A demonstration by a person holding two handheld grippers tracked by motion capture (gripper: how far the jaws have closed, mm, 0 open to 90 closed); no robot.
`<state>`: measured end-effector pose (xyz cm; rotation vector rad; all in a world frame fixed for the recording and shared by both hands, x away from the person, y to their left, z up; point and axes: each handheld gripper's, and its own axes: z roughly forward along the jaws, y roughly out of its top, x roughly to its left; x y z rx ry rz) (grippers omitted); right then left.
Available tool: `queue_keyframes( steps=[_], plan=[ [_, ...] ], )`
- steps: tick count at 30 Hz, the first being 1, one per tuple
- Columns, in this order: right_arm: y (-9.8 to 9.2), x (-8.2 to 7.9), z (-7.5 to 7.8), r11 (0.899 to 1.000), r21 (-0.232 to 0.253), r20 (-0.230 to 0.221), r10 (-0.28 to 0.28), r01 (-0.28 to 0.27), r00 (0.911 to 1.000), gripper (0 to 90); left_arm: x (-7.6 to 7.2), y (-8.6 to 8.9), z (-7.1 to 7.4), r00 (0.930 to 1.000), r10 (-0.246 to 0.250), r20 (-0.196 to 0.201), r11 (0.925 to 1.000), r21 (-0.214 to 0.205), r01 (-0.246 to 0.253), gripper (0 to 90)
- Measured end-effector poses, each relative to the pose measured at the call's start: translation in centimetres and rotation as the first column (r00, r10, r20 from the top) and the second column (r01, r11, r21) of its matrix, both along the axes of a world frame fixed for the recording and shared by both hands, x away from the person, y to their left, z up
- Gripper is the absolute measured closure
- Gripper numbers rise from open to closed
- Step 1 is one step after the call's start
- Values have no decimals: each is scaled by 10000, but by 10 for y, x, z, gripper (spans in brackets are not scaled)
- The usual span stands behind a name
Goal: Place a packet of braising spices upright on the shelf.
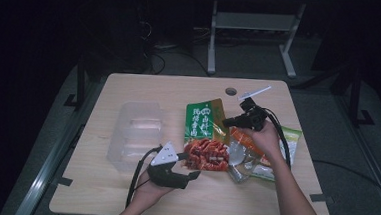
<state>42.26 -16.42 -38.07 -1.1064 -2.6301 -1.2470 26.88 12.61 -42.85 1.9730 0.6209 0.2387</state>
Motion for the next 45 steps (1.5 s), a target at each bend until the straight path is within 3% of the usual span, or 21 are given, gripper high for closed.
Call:
queue_keyframes(
  steps=[6,10,14,16,19,23,27,32,35,38,45],
  plan=[
    [-2,-28,22,9982,223,1177,530,-560,9916,900,0,2,5,9998,93,155,10000,11,-93,248],
    [-7,-49,32,9945,359,1840,903,-985,9788,900,0,3,6,9996,262,66,9996,-90,-261,238],
    [-13,-70,38,9910,295,2600,1182,-1302,9583,900,1,4,9,9989,423,219,9991,-92,-421,233],
    [-15,-78,39,9898,287,2820,1259,-1396,9511,900,2,2,11,9984,511,236,9987,-18,-511,230],
    [-23,-94,38,9848,311,3305,1515,-1712,9316,900,3,-4,7,9980,599,206,9981,142,-602,226],
    [-30,-105,34,9815,262,3568,1681,-1897,9189,900,8,-9,3,9957,927,57,9954,225,-928,206],
    [-39,-110,29,9753,610,3784,1742,-2123,9091,900,18,-17,0,9940,1080,-157,9936,341,-1075,188],
    [-45,-109,26,9735,716,3740,1758,-2174,9106,900,35,-22,-3,9920,1192,-424,9929,75,-1189,199],
    [-46,-109,24,9715,816,3751,1772,-2228,9099,900,45,-24,-4,9909,838,-1055,9963,-125,-856,255],
    [-46,-109,23,9710,865,3756,1756,-2230,9100,900,51,-25,-4,9891,327,-1437,9964,-733,-436,411],
    [-45,-111,22,9759,826,3736,1577,-2021,9141,900,47,-22,3,9900,46,-1412,9944,-1037,-194,721]
  ],
)
